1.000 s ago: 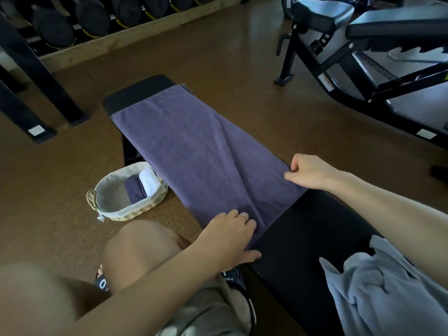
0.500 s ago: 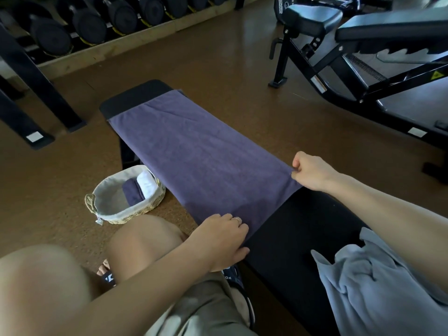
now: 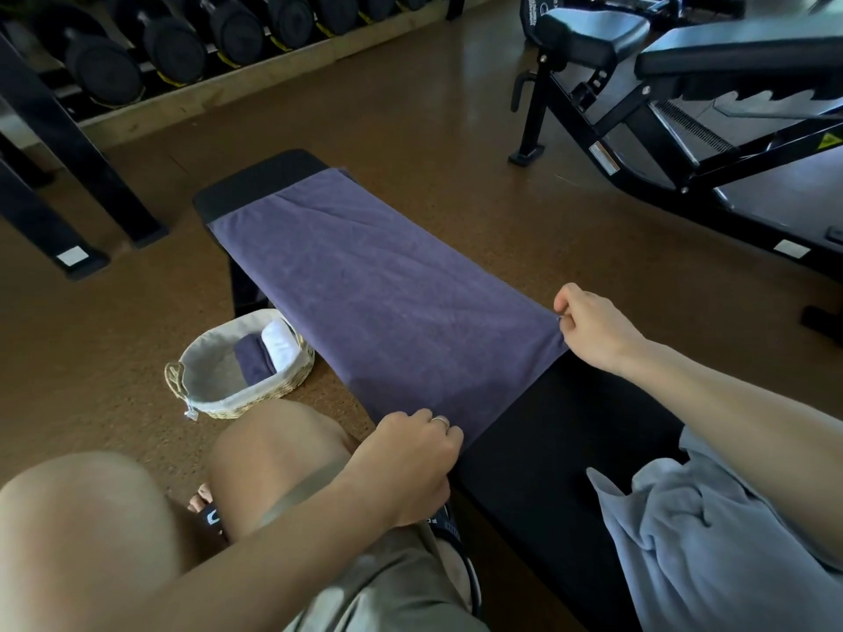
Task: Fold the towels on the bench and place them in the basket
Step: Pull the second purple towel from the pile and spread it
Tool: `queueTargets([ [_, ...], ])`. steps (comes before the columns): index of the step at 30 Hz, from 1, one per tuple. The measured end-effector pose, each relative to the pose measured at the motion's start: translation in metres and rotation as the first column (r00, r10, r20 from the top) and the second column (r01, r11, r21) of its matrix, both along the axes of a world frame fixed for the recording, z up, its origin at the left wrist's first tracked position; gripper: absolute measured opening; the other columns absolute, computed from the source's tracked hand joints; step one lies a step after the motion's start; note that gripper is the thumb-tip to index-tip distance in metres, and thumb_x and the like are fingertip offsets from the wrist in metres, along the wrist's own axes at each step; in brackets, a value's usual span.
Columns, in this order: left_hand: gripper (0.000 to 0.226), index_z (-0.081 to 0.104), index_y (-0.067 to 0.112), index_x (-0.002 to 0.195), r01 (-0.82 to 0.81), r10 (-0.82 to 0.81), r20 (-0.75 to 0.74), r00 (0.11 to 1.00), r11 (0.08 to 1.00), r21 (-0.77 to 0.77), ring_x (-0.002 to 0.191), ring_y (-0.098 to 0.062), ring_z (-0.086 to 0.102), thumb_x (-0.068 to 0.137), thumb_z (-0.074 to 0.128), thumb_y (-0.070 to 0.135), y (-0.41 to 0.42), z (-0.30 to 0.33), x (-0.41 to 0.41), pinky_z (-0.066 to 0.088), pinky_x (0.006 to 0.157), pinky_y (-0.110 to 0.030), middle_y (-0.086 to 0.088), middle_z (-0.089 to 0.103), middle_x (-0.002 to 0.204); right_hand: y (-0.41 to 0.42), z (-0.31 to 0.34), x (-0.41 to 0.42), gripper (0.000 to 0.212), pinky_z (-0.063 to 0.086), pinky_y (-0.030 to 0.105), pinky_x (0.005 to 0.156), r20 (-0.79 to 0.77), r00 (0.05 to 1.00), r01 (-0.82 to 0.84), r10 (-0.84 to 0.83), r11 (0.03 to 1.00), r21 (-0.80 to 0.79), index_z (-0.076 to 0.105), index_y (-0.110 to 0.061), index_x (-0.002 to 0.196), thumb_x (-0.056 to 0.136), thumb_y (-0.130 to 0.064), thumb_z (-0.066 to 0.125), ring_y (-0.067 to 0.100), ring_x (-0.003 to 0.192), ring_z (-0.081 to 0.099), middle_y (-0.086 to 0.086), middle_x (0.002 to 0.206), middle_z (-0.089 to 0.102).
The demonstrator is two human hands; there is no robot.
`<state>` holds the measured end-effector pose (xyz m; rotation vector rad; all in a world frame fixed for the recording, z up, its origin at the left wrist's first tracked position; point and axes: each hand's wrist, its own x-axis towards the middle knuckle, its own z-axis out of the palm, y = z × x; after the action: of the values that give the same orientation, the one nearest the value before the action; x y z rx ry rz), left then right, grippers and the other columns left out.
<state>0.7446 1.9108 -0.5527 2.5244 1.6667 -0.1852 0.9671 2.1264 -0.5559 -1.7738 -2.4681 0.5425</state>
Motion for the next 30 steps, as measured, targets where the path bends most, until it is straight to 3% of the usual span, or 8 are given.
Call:
queueTargets([
  [7,0.018,0.06,0.016,0.099,0.063,-0.063,-0.069,0.996,0.998,-0.002,0.077,-0.02,0.053,0.096,0.053,0.032,-0.001,-0.001,0.005,0.033,0.062,-0.034,-0.004,0.063,0.095,0.002,-0.001,0.003,0.008,0.054,0.033,0.076,0.013,1.0,0.019,-0.019,1.0,-0.012,0.048,-0.018,0.109,0.104,-0.013,0.051,0.016,0.084,0.061,0.004,0.101,0.059],
  [12,0.015,0.047,0.022,0.087,0.061,-0.061,0.107,0.992,0.998,0.008,0.074,-0.016,0.052,0.094,0.047,0.036,0.005,0.003,0.009,0.047,0.065,-0.034,0.0,0.061,0.088,0.007,-0.003,0.006,0.009,0.056,0.034,0.078,0.033,0.999,0.034,-0.034,0.999,0.006,0.048,-0.019,0.109,0.103,-0.012,0.052,0.018,0.086,0.063,0.007,0.104,0.06],
  [17,0.032,0.058,0.019,0.102,0.102,-0.1,0.124,0.987,0.995,-0.014,0.078,-0.017,0.059,0.1,0.044,0.048,0.009,0.002,0.011,0.054,0.07,-0.037,0.001,0.061,0.092,0.01,-0.006,0.008,0.023,0.057,0.042,0.09,0.08,0.993,0.096,-0.088,0.99,-0.104,0.054,-0.015,0.126,0.103,-0.013,0.051,0.024,0.099,0.064,0.01,0.115,0.063],
  [21,0.024,0.049,0.022,0.106,0.07,-0.077,0.218,0.973,0.997,0.044,0.085,-0.021,0.063,0.102,0.04,0.044,0.014,0.003,0.004,0.05,0.066,-0.036,0.0,0.058,0.101,0.003,-0.002,-0.009,0.042,0.055,0.039,0.093,0.026,0.998,0.051,-0.051,0.999,-0.001,0.047,-0.016,0.145,0.103,-0.017,0.051,0.025,0.115,0.062,0.011,0.136,0.057],
  [22,0.025,0.048,0.022,0.111,0.055,-0.072,0.215,0.974,0.995,0.083,0.092,-0.023,0.063,0.1,0.042,0.044,0.017,0.002,0.0,0.051,0.07,-0.037,-0.001,0.057,0.108,-0.001,-0.002,-0.017,0.045,0.052,0.039,0.096,-0.015,1.0,0.022,-0.021,0.999,0.024,0.042,-0.017,0.15,0.105,-0.022,0.048,0.025,0.122,0.059,0.011,0.142,0.054],
  [24,0.054,0.039,0.024,0.136,0.038,-0.042,0.085,0.995,0.998,0.044,0.122,-0.028,0.051,0.095,0.045,0.058,0.021,-0.005,-0.008,0.047,0.097,-0.041,-0.008,0.046,0.139,-0.012,-0.005,-0.032,0.053,0.047,0.043,0.104,-0.055,0.998,-0.025,0.025,1.0,-0.003,0.03,-0.02,0.158,0.109,-0.036,0.039,0.027,0.135,0.051,0.01,0.153,0.045],
  [26,0.085,0.014,0.032,0.157,0.067,-0.072,-0.059,0.996,0.995,-0.08,0.148,-0.033,0.019,0.088,0.047,0.071,0.02,-0.01,-0.015,0.022,0.121,-0.046,-0.012,0.014,0.165,-0.022,-0.015,-0.039,0.059,0.043,0.046,0.109,0.06,0.996,-0.061,0.063,0.997,-0.04,0.017,-0.024,0.161,0.108,-0.048,0.028,0.03,0.141,0.044,0.011,0.16,0.035],
  [30,0.095,-0.001,0.038,0.159,0.117,-0.134,-0.124,0.983,0.984,-0.133,0.153,-0.037,0.004,0.089,0.053,0.071,0.02,-0.015,-0.016,0.008,0.123,-0.048,-0.013,-0.004,0.169,-0.024,-0.027,-0.032,0.065,0.044,0.047,0.109,0.249,0.965,-0.078,0.083,0.997,-0.028,0.004,-0.031,0.162,0.105,-0.059,0.018,0.034,0.14,0.045,0.015,0.161,0.031],
])
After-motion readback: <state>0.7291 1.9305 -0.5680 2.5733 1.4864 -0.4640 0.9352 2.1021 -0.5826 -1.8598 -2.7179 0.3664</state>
